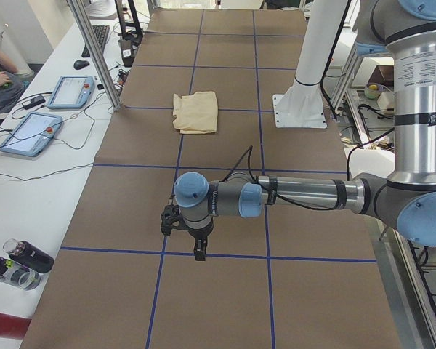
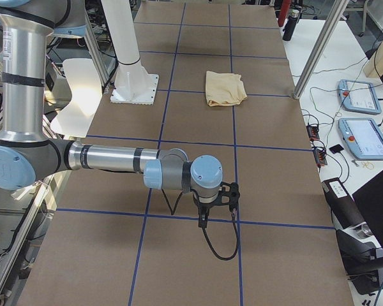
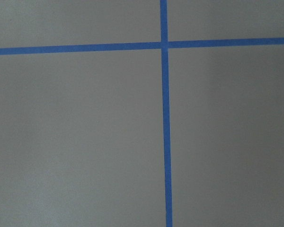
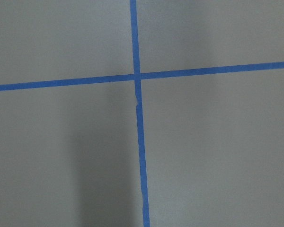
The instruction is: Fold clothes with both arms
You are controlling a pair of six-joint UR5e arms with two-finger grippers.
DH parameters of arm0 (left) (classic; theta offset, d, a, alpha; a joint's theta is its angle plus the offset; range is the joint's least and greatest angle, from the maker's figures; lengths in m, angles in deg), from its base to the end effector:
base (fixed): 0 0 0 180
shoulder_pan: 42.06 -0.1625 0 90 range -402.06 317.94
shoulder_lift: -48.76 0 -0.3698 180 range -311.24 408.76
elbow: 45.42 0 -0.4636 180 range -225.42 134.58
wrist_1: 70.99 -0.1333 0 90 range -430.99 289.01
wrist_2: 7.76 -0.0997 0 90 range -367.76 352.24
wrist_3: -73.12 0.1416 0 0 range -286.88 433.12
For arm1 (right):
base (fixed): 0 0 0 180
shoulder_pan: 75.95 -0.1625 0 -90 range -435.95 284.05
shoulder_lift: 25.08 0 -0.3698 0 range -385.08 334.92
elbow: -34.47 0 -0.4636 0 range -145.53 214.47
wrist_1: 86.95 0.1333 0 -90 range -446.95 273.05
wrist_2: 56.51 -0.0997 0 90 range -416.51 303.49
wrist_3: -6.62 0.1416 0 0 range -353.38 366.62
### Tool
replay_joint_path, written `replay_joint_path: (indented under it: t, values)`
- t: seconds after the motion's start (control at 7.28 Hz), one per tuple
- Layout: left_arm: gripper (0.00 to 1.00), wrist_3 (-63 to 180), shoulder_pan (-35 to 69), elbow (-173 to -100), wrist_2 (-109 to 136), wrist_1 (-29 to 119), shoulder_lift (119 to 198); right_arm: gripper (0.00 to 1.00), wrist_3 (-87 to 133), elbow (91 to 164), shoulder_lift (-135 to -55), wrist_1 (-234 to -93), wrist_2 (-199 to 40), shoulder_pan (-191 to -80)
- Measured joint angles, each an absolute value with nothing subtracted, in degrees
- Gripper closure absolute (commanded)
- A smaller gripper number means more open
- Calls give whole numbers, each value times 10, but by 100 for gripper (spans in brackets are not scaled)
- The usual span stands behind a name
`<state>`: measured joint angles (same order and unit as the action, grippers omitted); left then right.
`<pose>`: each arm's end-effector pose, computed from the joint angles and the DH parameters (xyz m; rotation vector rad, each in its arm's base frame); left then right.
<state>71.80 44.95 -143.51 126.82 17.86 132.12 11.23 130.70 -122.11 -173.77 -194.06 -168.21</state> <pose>-0.0067 -0.5220 0.6184 -0.0243 0.7777 0.0297 0.0494 -0.5203 0.6273 0.0221 -0.8307 0.0957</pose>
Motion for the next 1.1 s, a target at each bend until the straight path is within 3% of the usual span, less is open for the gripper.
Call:
replay_joint_path:
  t: [1.1]
  values:
    - [0, 718, 449, -1434, 1270, 181, 1320, 0, 130, 1296, -1219, -1736, -1938, -1637]
